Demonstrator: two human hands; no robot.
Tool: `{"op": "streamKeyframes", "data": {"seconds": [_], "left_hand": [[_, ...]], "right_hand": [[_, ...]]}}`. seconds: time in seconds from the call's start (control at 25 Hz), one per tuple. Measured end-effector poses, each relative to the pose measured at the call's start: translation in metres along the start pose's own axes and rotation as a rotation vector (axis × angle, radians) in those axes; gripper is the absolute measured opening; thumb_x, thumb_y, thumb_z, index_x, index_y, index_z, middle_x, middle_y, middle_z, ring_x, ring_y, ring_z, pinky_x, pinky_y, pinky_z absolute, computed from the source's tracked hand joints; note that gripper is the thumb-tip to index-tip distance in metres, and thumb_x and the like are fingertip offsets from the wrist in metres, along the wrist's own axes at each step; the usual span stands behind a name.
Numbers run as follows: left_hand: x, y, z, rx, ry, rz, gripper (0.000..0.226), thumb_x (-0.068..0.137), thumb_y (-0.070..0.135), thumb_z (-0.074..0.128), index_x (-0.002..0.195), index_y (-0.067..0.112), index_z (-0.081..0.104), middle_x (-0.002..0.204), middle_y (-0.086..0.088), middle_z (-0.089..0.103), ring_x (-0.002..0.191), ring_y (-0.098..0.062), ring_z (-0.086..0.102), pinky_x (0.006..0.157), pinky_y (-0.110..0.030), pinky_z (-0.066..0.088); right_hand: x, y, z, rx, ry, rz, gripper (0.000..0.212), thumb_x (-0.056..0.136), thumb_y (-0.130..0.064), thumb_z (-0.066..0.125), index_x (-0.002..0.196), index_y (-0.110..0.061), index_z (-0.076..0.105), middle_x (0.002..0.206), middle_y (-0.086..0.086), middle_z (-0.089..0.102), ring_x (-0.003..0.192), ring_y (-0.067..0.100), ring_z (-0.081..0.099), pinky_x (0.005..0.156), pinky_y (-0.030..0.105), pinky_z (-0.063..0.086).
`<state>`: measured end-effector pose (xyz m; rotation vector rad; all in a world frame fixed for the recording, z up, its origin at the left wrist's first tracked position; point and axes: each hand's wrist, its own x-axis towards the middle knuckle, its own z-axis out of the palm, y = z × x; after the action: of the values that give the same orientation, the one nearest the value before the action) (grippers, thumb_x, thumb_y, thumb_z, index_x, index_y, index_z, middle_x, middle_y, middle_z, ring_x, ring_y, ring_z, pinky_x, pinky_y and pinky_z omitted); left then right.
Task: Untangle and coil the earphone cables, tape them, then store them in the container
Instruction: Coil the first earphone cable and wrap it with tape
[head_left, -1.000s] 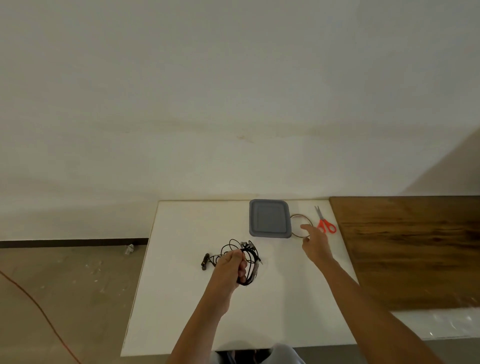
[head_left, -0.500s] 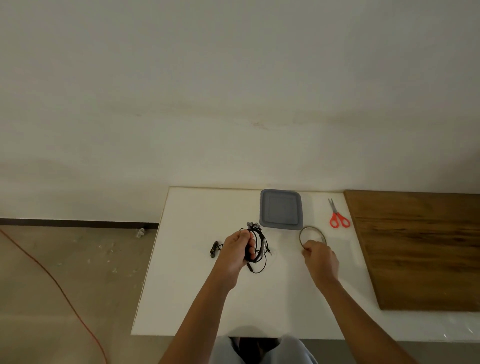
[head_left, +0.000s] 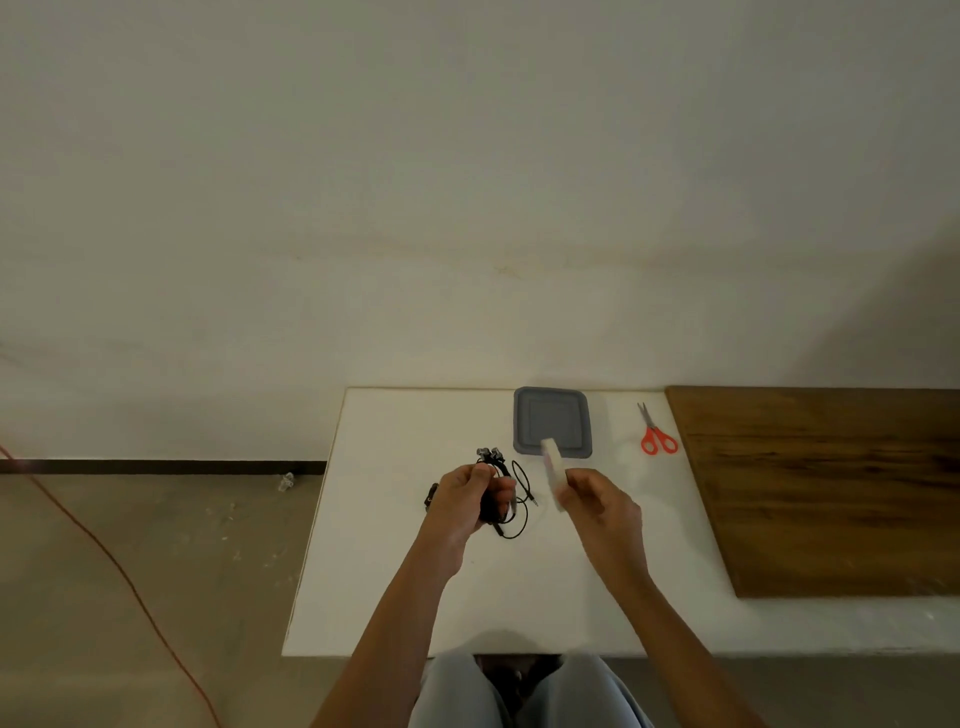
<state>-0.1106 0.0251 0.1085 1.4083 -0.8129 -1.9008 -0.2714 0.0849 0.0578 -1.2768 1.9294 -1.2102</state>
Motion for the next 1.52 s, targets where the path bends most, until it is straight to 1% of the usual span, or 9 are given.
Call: {"op": "streamKeyframes", "data": {"seconds": [0.12, 0.24, 0.56, 0.72, 0.88, 1.0, 1.16, 1.48, 1.52], "left_hand": [[-0.014, 0.005, 0.001, 0.099, -0.013, 0.043, 0.021, 0.101, 0.016, 0.040, 0.091, 0.009, 0.058, 0.086, -0.006, 0.072, 0.069, -0.013, 0.063, 0.066, -0.023, 0.052], [-0.029, 0.010, -0.001, 0.152, -0.007, 0.112, 0.025, 0.099, 0.020, 0.044, 0.087, 0.014, 0.065, 0.085, -0.001, 0.073, 0.071, -0.009, 0.063, 0.067, -0.022, 0.050], [-0.060, 0.026, -0.004, 0.123, -0.109, 0.281, 0.030, 0.099, 0.026, 0.047, 0.096, 0.010, 0.072, 0.066, 0.002, 0.064, 0.064, -0.008, 0.058, 0.070, -0.024, 0.051], [-0.073, 0.035, 0.002, 0.219, -0.004, 0.347, 0.032, 0.099, 0.023, 0.046, 0.071, 0.018, 0.061, 0.058, 0.008, 0.054, 0.058, -0.009, 0.048, 0.068, -0.029, 0.043], [-0.085, 0.044, 0.003, 0.240, 0.109, 0.427, 0.030, 0.098, 0.018, 0.046, 0.069, 0.014, 0.055, 0.049, 0.014, 0.045, 0.049, -0.003, 0.039, 0.056, -0.020, 0.036], [-0.085, 0.044, 0.002, 0.254, 0.247, 0.497, 0.027, 0.099, 0.021, 0.044, 0.077, 0.010, 0.055, 0.052, 0.013, 0.050, 0.047, -0.001, 0.040, 0.048, -0.013, 0.035], [-0.085, 0.042, 0.007, 0.228, 0.185, 0.544, 0.028, 0.102, 0.024, 0.037, 0.088, 0.007, 0.055, 0.064, 0.012, 0.067, 0.057, -0.002, 0.052, 0.053, -0.015, 0.039], [-0.087, 0.038, 0.005, 0.439, 0.214, 0.857, 0.023, 0.099, 0.032, 0.033, 0.095, 0.015, 0.048, 0.086, 0.028, 0.069, 0.087, -0.011, 0.065, 0.058, -0.023, 0.043], [-0.089, 0.037, 0.005, 0.429, 0.198, 0.870, 0.022, 0.100, 0.032, 0.032, 0.096, 0.019, 0.049, 0.084, 0.028, 0.068, 0.080, -0.013, 0.063, 0.058, -0.021, 0.040]], "right_hand": [[-0.011, -0.040, -0.005, 0.252, -0.131, 0.076, 0.016, 0.086, -0.012, 0.068, 0.089, -0.027, 0.070, 0.083, -0.010, 0.073, 0.082, 0.007, 0.068, 0.072, 0.016, 0.054], [-0.020, -0.068, -0.008, 0.370, -0.203, 0.076, 0.013, 0.085, -0.012, 0.068, 0.096, -0.015, 0.074, 0.089, 0.000, 0.075, 0.085, 0.021, 0.070, 0.081, 0.027, 0.056], [-0.030, -0.121, -0.021, 0.497, -0.218, 0.173, 0.030, 0.075, -0.023, 0.069, 0.101, -0.009, 0.064, 0.085, 0.006, 0.076, 0.080, 0.020, 0.073, 0.077, 0.031, 0.059], [-0.028, -0.141, -0.034, 0.667, -0.219, 0.197, 0.016, 0.084, -0.012, 0.064, 0.099, -0.005, 0.062, 0.087, 0.013, 0.072, 0.077, 0.025, 0.070, 0.068, 0.032, 0.058], [-0.026, -0.154, -0.049, 0.845, -0.255, 0.245, 0.023, 0.081, -0.010, 0.061, 0.103, -0.004, 0.063, 0.092, 0.013, 0.071, 0.081, 0.023, 0.069, 0.072, 0.030, 0.057], [-0.026, -0.161, -0.057, 0.958, -0.316, 0.273, 0.036, 0.080, 0.004, 0.056, 0.115, -0.003, 0.060, 0.108, 0.016, 0.070, 0.096, 0.024, 0.069, 0.080, 0.028, 0.057], [-0.028, -0.171, -0.059, 1.056, -0.347, 0.284, 0.045, 0.075, 0.011, 0.054, 0.117, -0.004, 0.057, 0.111, 0.018, 0.069, 0.106, 0.025, 0.067, 0.087, 0.028, 0.055], [-0.034, -0.191, -0.058, 0.952, -0.256, 0.185, 0.019, 0.084, -0.007, 0.055, 0.101, -0.002, 0.063, 0.095, 0.021, 0.069, 0.084, 0.024, 0.071, 0.071, 0.027, 0.057], [-0.035, -0.193, -0.058, 0.947, -0.248, 0.175, 0.019, 0.086, -0.008, 0.053, 0.102, -0.002, 0.063, 0.094, 0.020, 0.069, 0.083, 0.024, 0.072, 0.071, 0.027, 0.057]]}}
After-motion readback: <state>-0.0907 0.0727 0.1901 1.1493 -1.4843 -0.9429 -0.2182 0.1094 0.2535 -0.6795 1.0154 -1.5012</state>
